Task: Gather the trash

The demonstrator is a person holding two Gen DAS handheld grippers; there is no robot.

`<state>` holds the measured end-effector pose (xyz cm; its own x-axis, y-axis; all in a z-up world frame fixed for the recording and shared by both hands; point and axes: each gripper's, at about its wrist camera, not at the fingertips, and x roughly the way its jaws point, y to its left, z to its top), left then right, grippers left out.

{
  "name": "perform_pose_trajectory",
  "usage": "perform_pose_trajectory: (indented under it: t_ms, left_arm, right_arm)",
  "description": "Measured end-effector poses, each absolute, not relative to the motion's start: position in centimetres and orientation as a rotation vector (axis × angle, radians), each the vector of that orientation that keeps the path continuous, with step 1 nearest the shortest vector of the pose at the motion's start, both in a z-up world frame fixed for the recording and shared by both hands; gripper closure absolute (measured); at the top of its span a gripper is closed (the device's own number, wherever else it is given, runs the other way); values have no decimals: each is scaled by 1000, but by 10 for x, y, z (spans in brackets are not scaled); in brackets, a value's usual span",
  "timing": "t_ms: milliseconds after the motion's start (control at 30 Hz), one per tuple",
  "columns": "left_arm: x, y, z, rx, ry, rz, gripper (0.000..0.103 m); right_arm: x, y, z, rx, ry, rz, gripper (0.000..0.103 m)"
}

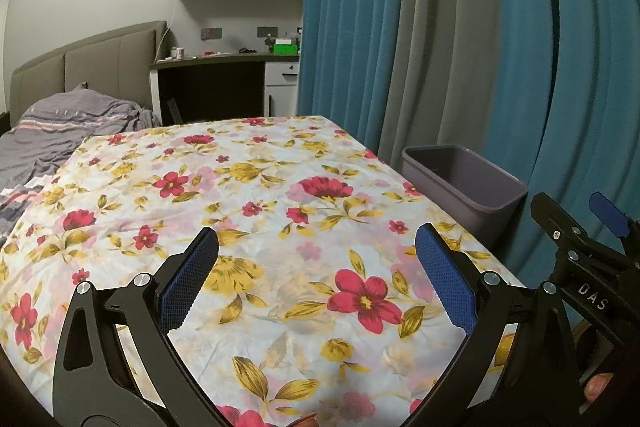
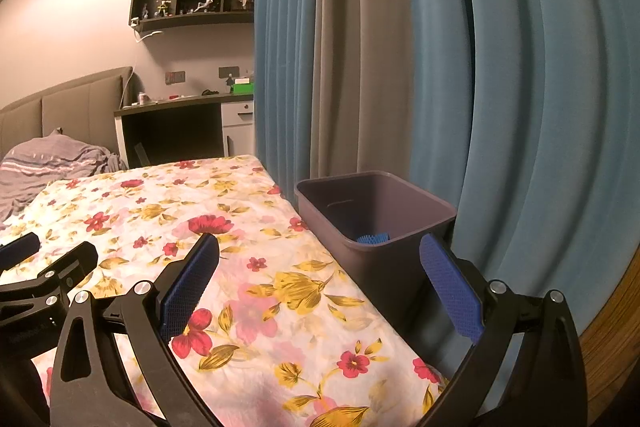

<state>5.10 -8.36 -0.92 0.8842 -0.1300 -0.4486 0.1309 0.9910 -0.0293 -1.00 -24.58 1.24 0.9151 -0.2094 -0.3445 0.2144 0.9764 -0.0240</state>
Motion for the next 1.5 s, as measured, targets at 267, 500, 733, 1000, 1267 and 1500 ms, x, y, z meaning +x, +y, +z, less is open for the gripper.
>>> perform_pose_trajectory:
  t_ms: [267,500,733,1000,1267,1500]
  left_arm:
    - [50,-88,-8,1,467,-139,6]
    - [50,-88,-7,2,466,-141,6]
    - [50,-90,-7,2,463,-143,6]
    - [50,-92,-6,2,462,-143,6]
    - [50,-92,-5,4,461,-144,6]
    - [50,-91,-6,1,461,-144,6]
  right_arm:
    - [-10,-247,11,15,353,-218,6]
    - [-10,-246,12,17,352,-217,6]
    - [-10,-247,11,17,352,-218,6]
    - [-10,-246,11,18,353,-216,6]
    - [-10,-246,11,19,356,-217,6]
    - [-10,-246,11,20,355,-217,6]
